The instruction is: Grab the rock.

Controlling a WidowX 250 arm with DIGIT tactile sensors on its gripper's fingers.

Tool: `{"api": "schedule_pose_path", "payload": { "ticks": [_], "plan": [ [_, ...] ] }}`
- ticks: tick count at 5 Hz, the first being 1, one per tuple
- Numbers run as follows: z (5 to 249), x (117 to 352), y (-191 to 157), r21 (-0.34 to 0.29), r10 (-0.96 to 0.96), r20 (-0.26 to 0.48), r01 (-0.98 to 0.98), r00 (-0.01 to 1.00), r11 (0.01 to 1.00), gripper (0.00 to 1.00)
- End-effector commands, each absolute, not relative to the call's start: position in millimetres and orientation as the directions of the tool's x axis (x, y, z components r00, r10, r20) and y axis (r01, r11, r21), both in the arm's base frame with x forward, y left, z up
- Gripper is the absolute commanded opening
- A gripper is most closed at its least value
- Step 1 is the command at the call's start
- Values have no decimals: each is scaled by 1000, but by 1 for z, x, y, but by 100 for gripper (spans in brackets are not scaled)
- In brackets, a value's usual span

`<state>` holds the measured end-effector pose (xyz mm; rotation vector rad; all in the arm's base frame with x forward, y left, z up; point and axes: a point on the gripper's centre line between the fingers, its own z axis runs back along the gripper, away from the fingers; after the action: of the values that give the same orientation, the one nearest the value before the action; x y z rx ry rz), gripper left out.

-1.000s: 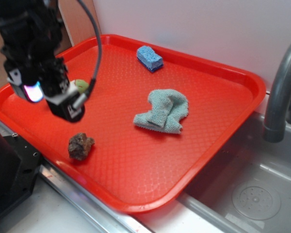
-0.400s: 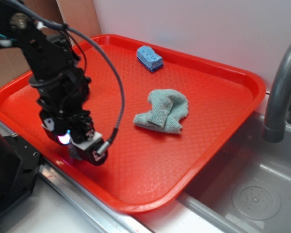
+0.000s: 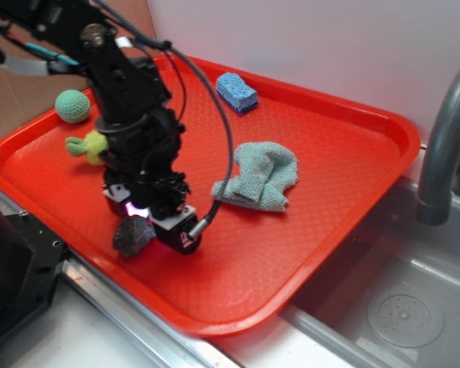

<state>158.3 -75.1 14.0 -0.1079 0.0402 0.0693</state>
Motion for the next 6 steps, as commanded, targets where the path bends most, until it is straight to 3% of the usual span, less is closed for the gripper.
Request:
{"api": "schedule_pose_path", "payload": {
  "ticks": [1,2,3,6],
  "plan": [
    [50,159,-72,-97,-49,-26,46,998,994,0],
    [79,154,-67,-77,-59,22,60,998,995,66],
    [101,148,-60,-58,-39,69,43,997,997,100],
    [48,117,-67,-100,16,-2,-16,1000,995,100]
  ]
}}
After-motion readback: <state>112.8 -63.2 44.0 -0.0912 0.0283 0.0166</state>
